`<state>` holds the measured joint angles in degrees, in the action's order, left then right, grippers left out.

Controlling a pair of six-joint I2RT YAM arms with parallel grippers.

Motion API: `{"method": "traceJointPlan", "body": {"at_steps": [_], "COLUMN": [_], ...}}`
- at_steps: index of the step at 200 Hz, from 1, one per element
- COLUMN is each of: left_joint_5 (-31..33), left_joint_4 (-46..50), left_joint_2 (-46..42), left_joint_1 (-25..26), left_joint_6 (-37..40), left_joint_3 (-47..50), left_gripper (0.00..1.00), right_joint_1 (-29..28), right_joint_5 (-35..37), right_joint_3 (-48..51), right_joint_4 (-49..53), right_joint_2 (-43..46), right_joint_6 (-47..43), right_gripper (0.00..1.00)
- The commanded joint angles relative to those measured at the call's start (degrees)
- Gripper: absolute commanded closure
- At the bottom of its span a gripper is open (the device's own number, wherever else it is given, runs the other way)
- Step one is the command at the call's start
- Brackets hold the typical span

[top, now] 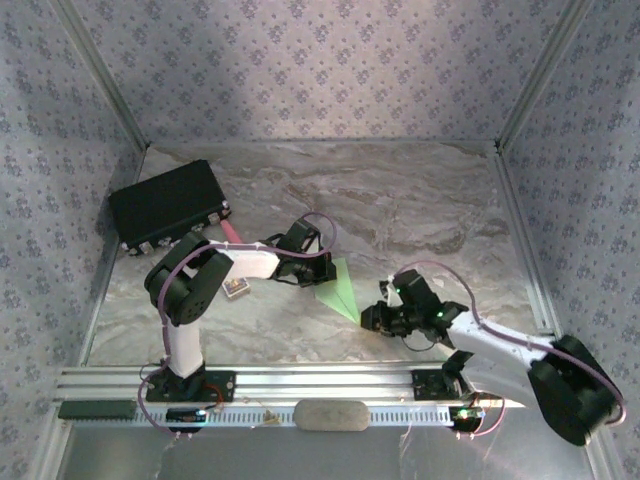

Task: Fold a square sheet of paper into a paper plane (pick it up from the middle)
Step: Fourth fold the wing at the center of the table.

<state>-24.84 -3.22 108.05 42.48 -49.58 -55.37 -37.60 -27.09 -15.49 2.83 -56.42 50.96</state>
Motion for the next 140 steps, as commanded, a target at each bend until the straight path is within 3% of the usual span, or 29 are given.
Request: {"method": "traceJointPlan", "body": {"at_steps": [1, 50, 140], "left_joint_5": [3.6, 2.9, 0.6], "left_joint_4": [5.4, 5.3, 4.2], "left_joint_2": [1.9, 1.5, 2.1], "left_joint_1": [-0.6, -0.5, -1.3], "left_joint_6": [-1.0, -2.1, -4.4], "left_joint_3": [2.0, 1.9, 1.9], "left_gripper": [0.96, 0.96, 0.95], "right_joint_1": [1.5, 2.0, 1.5], "right_joint_5": [4.0, 0.0, -1.8], "right_joint_3": [-3.4, -2.5, -1.9], "right_joint_4": [6.3, 1.0, 0.2], "right_joint_2": [2.2, -4.2, -6.9], "right_joint_6": [2.0, 7.9, 9.2], "right_gripper": [0.73, 0.63, 0.6]}}
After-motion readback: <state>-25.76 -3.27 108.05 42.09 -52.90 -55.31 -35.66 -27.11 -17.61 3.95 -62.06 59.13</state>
